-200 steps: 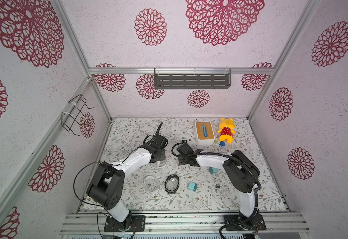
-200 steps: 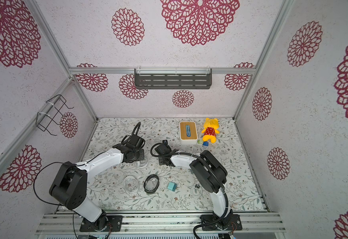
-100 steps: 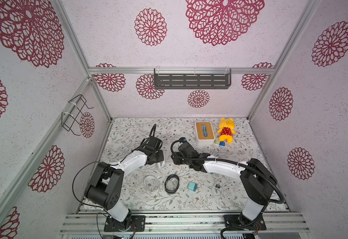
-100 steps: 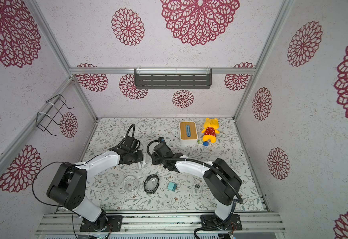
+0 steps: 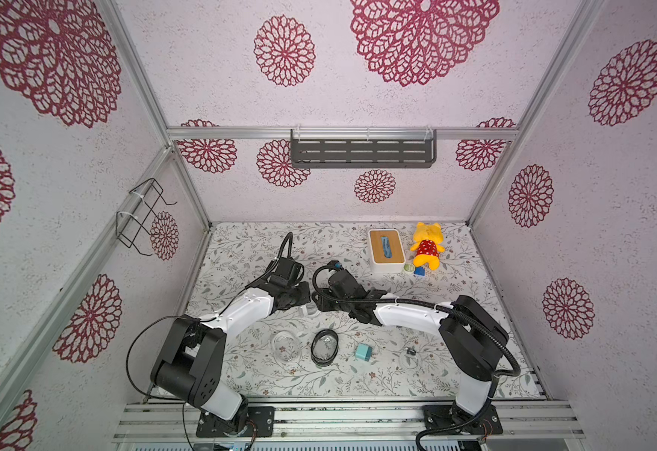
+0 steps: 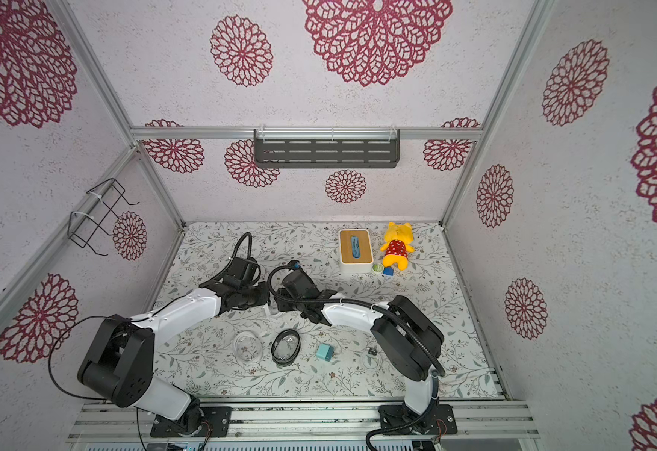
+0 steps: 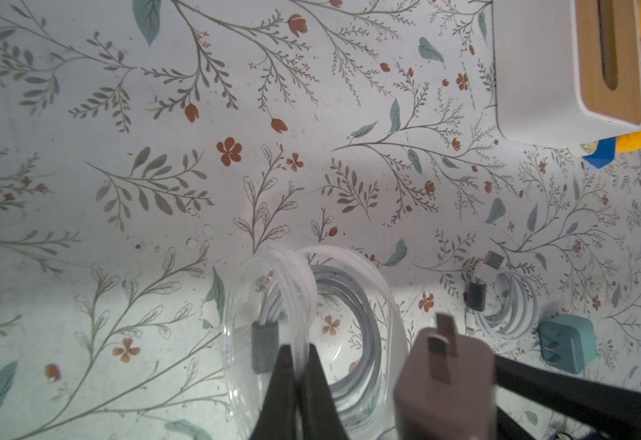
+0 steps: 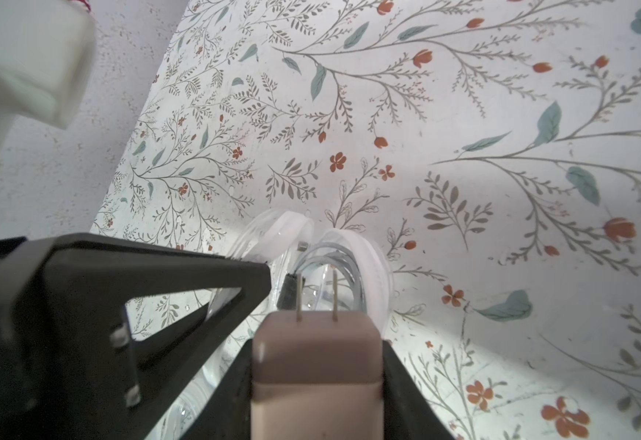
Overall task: Pack away charging kits
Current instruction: Place the plug in the storage bag.
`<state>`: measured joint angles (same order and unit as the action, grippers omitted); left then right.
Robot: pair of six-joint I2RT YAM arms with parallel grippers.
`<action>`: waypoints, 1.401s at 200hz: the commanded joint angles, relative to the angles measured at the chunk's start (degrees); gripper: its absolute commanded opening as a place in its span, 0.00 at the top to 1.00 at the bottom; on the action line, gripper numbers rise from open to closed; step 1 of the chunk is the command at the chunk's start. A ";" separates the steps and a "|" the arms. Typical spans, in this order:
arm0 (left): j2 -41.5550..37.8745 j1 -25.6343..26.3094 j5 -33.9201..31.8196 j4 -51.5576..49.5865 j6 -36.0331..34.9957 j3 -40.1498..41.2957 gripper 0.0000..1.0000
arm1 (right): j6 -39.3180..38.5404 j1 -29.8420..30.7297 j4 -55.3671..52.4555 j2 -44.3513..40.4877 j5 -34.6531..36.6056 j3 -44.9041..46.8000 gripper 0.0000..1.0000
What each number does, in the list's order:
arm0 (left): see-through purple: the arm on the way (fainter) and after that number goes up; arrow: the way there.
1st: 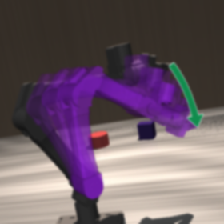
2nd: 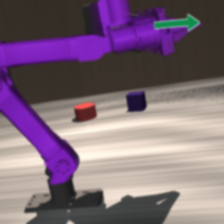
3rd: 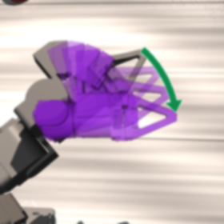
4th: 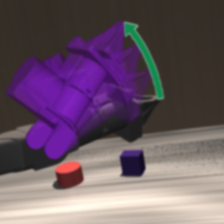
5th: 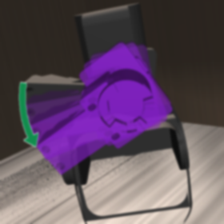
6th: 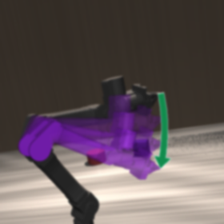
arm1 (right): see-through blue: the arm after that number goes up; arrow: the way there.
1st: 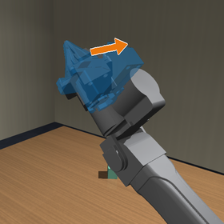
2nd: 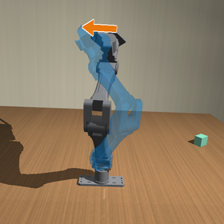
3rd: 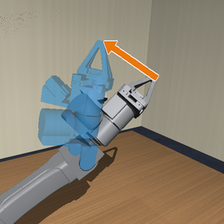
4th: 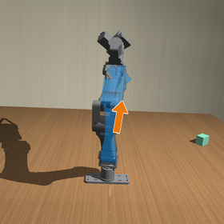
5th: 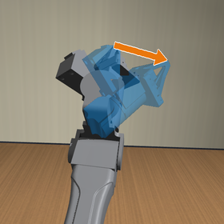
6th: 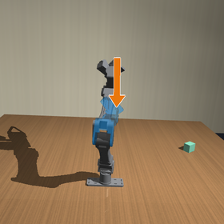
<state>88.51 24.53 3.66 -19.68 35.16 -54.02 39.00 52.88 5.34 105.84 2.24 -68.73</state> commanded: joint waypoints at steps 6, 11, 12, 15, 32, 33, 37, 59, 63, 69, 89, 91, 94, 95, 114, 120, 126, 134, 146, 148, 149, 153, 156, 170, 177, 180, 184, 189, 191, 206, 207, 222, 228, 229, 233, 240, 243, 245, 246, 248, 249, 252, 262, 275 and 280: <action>-2.39 0.06 1.13 3.42 -0.45 1.14 1.00 | 0.15 0.46 0.94 0.85 1.38 -1.71 0.99; -2.59 -0.03 1.66 3.94 -0.40 1.54 1.00 | 0.11 0.38 1.13 1.11 1.45 -1.61 1.00; -2.66 -0.07 1.77 4.17 -0.37 1.59 1.00 | 0.15 0.34 1.15 1.16 1.45 -1.59 1.00; -2.81 -0.16 2.18 4.57 -0.26 1.82 1.00 | 0.16 0.37 1.20 1.26 1.42 -1.64 1.00; -3.59 -0.53 3.99 6.18 0.06 2.76 1.00 | -0.11 0.37 1.34 1.90 1.71 -1.83 1.00; -3.64 -0.58 3.99 6.21 0.12 2.81 1.00 | -0.09 0.38 1.34 1.99 1.76 -1.79 1.00; -3.76 -0.69 4.27 6.32 0.19 2.93 1.00 | -0.15 0.33 1.17 2.02 1.99 -1.79 1.00; -4.97 -1.99 7.12 9.09 1.25 4.88 1.00 | -0.18 0.30 0.90 2.58 3.22 -1.79 1.00; -5.10 -2.30 7.70 9.70 1.52 5.24 1.00 | -0.16 0.35 0.81 2.75 3.28 -1.77 1.00; -5.21 -2.58 8.60 10.47 1.90 5.74 1.00 | -0.21 0.34 0.73 3.02 3.32 -1.93 1.00; -4.67 -3.24 11.57 12.08 2.85 6.12 1.00 | -0.28 0.33 0.32 3.81 4.06 -2.23 0.98; -4.49 -3.30 11.88 12.31 2.87 6.12 1.00 | -0.28 0.37 0.36 3.90 4.19 -2.18 0.97; -4.37 -3.40 12.22 12.56 2.97 6.20 1.00 | -0.29 0.38 0.37 3.97 4.31 -2.22 0.96; -4.34 -3.42 12.41 12.65 2.98 6.20 1.00 | -0.31 0.38 0.37 3.95 4.33 -2.25 0.96; -3.15 -3.67 14.48 13.89 3.42 6.33 1.00 | -0.24 0.37 0.63 4.64 4.75 -2.47 0.92; -2.76 -3.74 15.18 14.28 3.61 6.30 1.00 | -0.16 0.37 0.63 4.97 4.67 -2.71 0.91; -2.36 -3.78 15.76 14.62 3.88 6.25 1.00 | -0.15 0.36 0.63 5.30 4.61 -3.04 0.90; -1.93 -3.84 16.53 15.06 4.10 6.21 1.00 | -0.06 0.38 0.63 5.70 4.30 -3.45 0.88; -1.26 -3.93 16.88 15.25 4.26 6.05 1.00 | 0.03 0.38 0.55 6.23 3.97 -4.14 0.86; -1.17 -3.89 16.90 15.26 4.32 6.04 1.00 | 0.09 0.31 0.54 6.27 3.93 -4.27 0.86; -1.12 -3.89 16.90 15.27 4.27 5.99 1.00 | 0.10 0.35 0.54 6.33 3.96 -4.24 0.85; -0.93 -3.90 17.03 15.22 4.32 5.92 1.00 | 0.15 0.38 0.54 6.43 3.99 -4.38 0.85; -0.77 -4.04 17.13 15.20 4.35 5.86 1.00 | 0.11 0.33 0.62 6.40 3.94 -4.43 0.84; -0.28 -4.14 17.39 15.29 4.48 5.82 1.00 | 0.29 0.37 0.63 6.48 4.13 -4.65 0.80; -0.03 -4.13 17.43 15.37 4.50 5.77 1.00 | 0.37 0.23 0.74 6.48 4.38 -4.50 0.77; 0.12 -4.14 17.44 15.38 4.58 5.72 1.00 | 0.46 0.28 0.85 6.48 4.38 -4.56 0.76; 0.21 -4.14 17.44 15.30 4.59 5.68 1.00 | 0.50 0.29 0.97 6.53 4.36 -4.56 0.76; 0.34 -4.16 17.43 15.26 4.67 5.60 1.00 | 0.63 0.25 1.11 6.57 4.29 -4.56 0.75; 0.43 -4.19 17.43 15.26 4.68 5.55 1.00 | 0.66 0.28 1.10 6.61 4.25 -4.57 0.75; 0.44 -4.25 17.35 15.03 4.74 5.42 1.00 | 0.67 0.28 0.77 6.96 4.05 -4.97 0.71; 0.44 -4.29 17.30 15.02 4.74 5.46 1.00 | 0.65 0.28 0.70 7.03 4.07 -5.03 0.70; 0.05 -4.32 16.67 14.63 4.58 5.55 1.00 | 0.74 0.21 -0.17 7.29 4.73 -5.21 0.61; -0.03 -4.30 16.50 14.59 4.57 5.59 1.00 | 0.81 0.20 -0.41 7.33 4.96 -5.26 0.57; -0.06 -4.31 16.44 14.58 4.57 5.59 1.00 | 0.81 0.16 -0.41 7.34 4.97 -5.22 0.57; -0.15 -4.32 16.43 14.58 4.61 5.59 1.00 | 0.88 0.19 -0.49 7.28 5.09 -5.20 0.55; -0.09 -4.33 16.21 14.44 4.53 5.55 1.00 | 0.82 0.08 -0.51 7.20 5.13 -5.17 0.51; -0.09 -4.30 16.20 14.29 4.50 5.51 1.00 | 0.81 0.11 -0.58 7.19 5.14 -5.15 0.50; -0.05 -4.29 16.14 14.25 4.51 5.46 1.00 | 0.81 0.07 -0.64 7.19 5.14 -5.13 0.49; -0.03 -4.31 16.13 14.24 4.49 5.44 1.00 | 0.81 0.09 -0.62 7.14 5.14 -5.16 0.48; 0.01 -4.38 16.12 14.19 4.49 5.42 1.00 | 0.85 0.07 -0.67 7.13 5.14 -5.14 0.47; 0.05 -4.39 16.07 14.17 4.48 5.42 1.00 | 0.88 0.09 -0.68 7.11 5.14 -5.16 0.47; 0.11 -4.41 16.00 14.08 4.53 5.39 1.00 | 0.80 0.04 -0.76 7.02 5.13 -5.11 0.46; 0.41 -4.40 15.73 13.72 4.50 5.17 1.00 | 0.67 -0.09 -1.16 6.66 5.21 -5.11 0.42; 0.91 -4.40 15.38 13.24 4.44 4.85 1.00 | 0.50 -0.27 -1.62 5.99 5.60 -4.99 0.38; 1.11 -4.41 15.25 13.06 4.48 4.68 1.00 | 0.51 -0.25 -1.78 5.68 5.73 -4.80 0.36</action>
<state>88.58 20.47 18.76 -6.44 39.70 -47.86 39.05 52.97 3.84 112.99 6.17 -71.88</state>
